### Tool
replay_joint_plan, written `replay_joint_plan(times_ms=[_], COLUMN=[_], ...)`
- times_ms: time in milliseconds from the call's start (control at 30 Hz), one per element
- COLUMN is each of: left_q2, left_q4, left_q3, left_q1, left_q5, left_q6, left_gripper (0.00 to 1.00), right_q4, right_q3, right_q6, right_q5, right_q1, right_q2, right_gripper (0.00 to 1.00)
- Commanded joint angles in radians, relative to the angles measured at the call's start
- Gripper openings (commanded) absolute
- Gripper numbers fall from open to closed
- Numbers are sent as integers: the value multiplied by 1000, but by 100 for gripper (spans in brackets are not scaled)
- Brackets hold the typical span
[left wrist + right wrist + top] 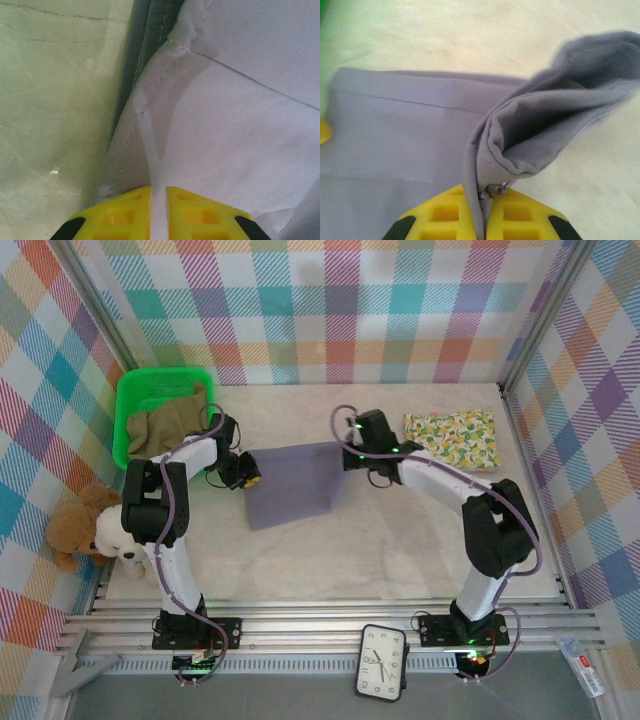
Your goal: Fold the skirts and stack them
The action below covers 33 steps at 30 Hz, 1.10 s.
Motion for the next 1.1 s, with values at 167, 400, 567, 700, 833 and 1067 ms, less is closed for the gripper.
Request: replay_joint_plan(times_ms=[167, 400, 567, 700, 833, 1067], left_q2=[30, -21, -95, -146, -183, -148], left_q4=[-89, -141, -237, -286, -289, -233], left_q3=[-6, 52, 115, 125, 78, -36], left_q1=[4, 5, 5, 5, -1, -70], left_q5=[39, 51, 10, -9, -61, -135], left_q6=[-15, -12, 4, 4, -9, -33], left_gripper=[16, 19, 26, 28, 29, 27], right_q4=[-132, -93, -20, 25, -4, 105], right_q3=[322, 424, 325, 192, 147, 8], right_q6=[-396, -296, -161, -142, -107, 54], right_q5=[-154, -189, -157, -255, -272, -268], right_q1=[223, 267, 231, 186, 169, 118], right_q2=[240, 400, 348, 271, 260, 219], right_gripper=[0, 0, 0, 0, 0, 0])
